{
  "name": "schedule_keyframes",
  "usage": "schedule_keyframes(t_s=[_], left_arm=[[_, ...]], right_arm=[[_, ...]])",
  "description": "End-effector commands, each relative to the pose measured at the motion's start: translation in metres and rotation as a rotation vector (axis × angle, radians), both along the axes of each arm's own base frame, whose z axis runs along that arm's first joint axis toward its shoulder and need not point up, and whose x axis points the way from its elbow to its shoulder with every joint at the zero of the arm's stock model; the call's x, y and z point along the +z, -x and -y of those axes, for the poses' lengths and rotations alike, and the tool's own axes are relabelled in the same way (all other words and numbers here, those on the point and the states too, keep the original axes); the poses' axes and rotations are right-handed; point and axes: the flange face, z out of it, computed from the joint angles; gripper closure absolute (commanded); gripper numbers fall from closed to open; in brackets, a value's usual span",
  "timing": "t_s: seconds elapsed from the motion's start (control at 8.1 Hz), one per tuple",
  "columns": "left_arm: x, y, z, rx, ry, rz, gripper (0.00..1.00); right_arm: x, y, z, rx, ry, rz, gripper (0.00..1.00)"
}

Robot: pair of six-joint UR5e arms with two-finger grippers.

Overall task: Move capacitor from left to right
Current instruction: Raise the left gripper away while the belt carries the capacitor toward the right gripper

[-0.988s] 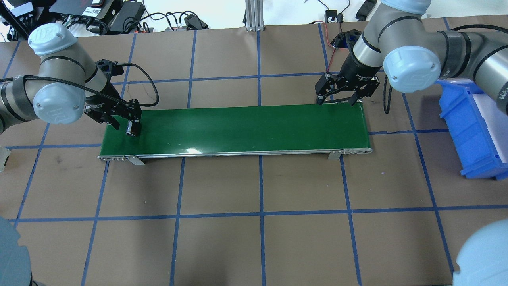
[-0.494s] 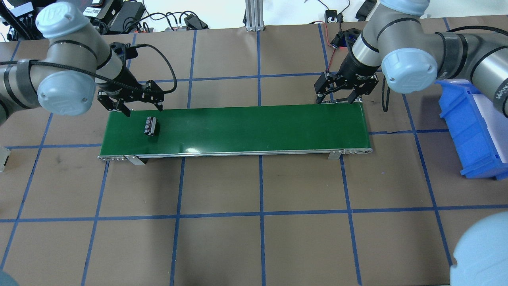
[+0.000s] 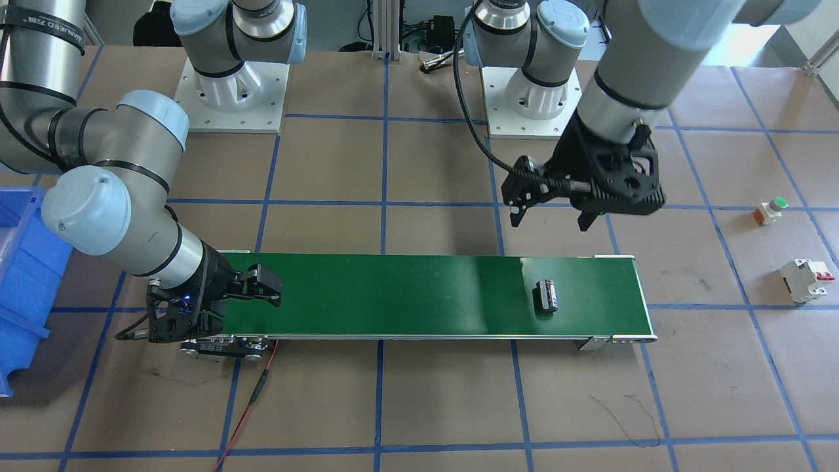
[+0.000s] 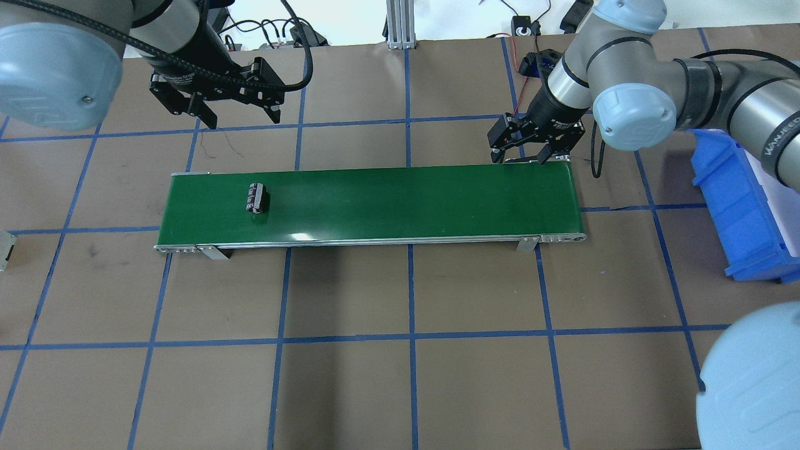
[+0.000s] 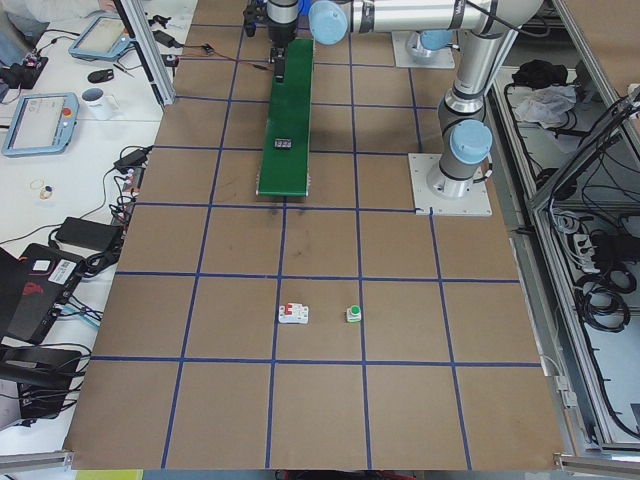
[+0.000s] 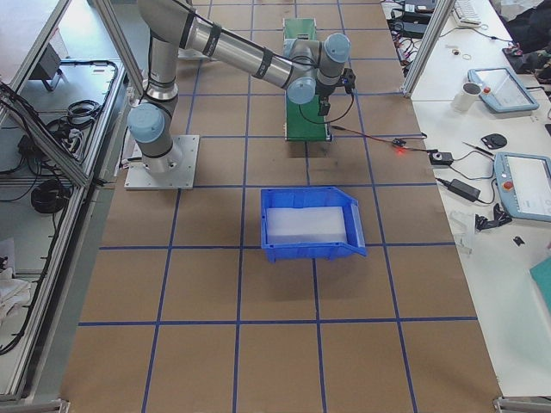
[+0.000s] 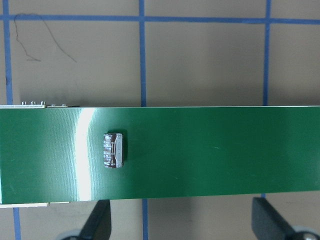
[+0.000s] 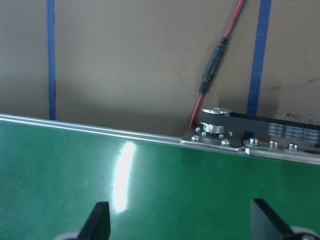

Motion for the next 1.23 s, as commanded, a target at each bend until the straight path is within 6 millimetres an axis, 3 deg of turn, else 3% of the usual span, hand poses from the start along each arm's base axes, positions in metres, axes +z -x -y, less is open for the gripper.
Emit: schedule_keyframes(t_s=[0.0, 0.12, 0.25, 0.49, 1.11], left_arm=[[0.051, 0.01, -0.063, -0.037, -0.122, 0.012, 0.0], [0.069, 0.003, -0.067, -0.058, -0.088, 0.075, 0.0], [0.068, -0.003, -0.058, -0.079, -0.088, 0.118, 0.0], [0.074, -0.001, -0.063, -0.085, -0.081, 0.116, 0.0], [0.073, 0.003, -0.063, -0.089, -0.081, 0.081, 0.0]], right_arm=[[-0.013, -0.002, -0.002, -0.013, -0.033, 0.015, 0.0], [-0.031, 0.0, -0.012, -0.014, -0.073, 0.008, 0.0], [-0.031, 0.0, -0.013, -0.026, -0.078, 0.005, 0.0], [-0.029, -0.002, -0.012, -0.104, -0.096, 0.009, 0.0], [-0.028, -0.001, -0.012, -0.112, -0.107, 0.011, 0.0]])
